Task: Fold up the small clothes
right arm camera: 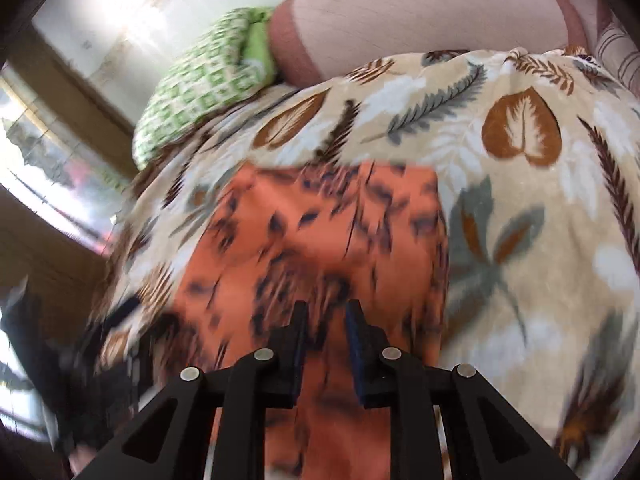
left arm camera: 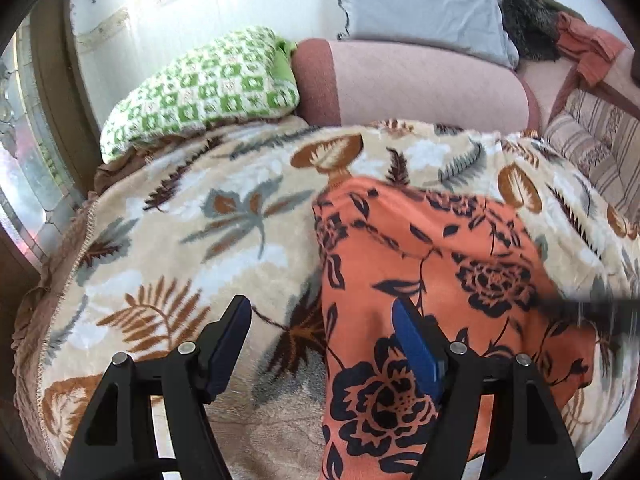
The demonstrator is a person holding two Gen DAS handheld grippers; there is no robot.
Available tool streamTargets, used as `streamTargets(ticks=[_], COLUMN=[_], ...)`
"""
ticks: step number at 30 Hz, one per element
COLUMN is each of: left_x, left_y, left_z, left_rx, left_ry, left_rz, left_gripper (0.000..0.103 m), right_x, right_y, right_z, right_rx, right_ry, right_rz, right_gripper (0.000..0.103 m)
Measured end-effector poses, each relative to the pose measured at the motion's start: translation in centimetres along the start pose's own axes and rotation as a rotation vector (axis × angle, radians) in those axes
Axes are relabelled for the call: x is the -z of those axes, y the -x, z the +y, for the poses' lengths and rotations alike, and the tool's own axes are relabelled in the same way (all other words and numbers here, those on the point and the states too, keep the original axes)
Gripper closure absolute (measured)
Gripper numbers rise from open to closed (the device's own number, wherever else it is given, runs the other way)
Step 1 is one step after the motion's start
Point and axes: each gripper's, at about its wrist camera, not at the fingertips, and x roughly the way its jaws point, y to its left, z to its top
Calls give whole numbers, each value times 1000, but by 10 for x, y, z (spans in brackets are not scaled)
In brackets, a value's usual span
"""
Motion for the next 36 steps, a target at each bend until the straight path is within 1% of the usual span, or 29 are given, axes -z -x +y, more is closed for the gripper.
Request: streamTargets(ticks=[2, 4, 7, 8, 9, 11, 13, 15, 16, 18, 21, 22, 27, 36], left_x=[-4, -7, -10, -11, -12, -17, -22, -27, -28, -31, -33, -34, -35, -33], left_y=[12, 27, 55, 64, 75, 92, 112, 132, 141, 160, 182, 187, 212, 236], left_z=[-2, -3, -7, -9, -11, -13, -15, -15, -16, -18, -20, -21, -24, -26], left_rx=[-17, -27, -45, -47, -52, -67, -67, -71, -74, -86, -98, -105, -126, -140], left_ry=[0, 0, -5, -8, -11, -12, 2, 21, 27, 34, 39, 41, 62, 66], left_rz=[-23, -45, -83, -94, -109, -129, -153, -177, -191, -220, -245, -249, -265, -280], left_gripper=[28, 28, 27, 25, 24, 22, 22, 20, 17, 15, 14, 12, 11, 10], right_x=[24, 37, 30, 26, 25, 23, 24, 25, 27, 27, 33, 32, 40, 49], right_y=[-4, -3, 17, 29, 43, 73, 97, 117, 129, 140, 157, 160, 175, 185], right_z=[-1, -7, -9, -4, 1, 17, 32, 43, 48, 60, 66, 68, 78, 85], right_rx=[44, 56, 31, 23, 33, 87, 121, 163, 202, 230, 243, 245, 224, 176], right_ry=[49, 61, -13, -9, 11, 75, 119, 146, 157, 173, 178, 182, 195, 200], right_rz=[32, 25, 41, 12, -25, -106, -172, -222, -255, -293, -326, -333, -362, -376], right_gripper=[80, 80, 80, 80, 80, 80, 80, 80, 80, 80, 80, 80, 80, 80])
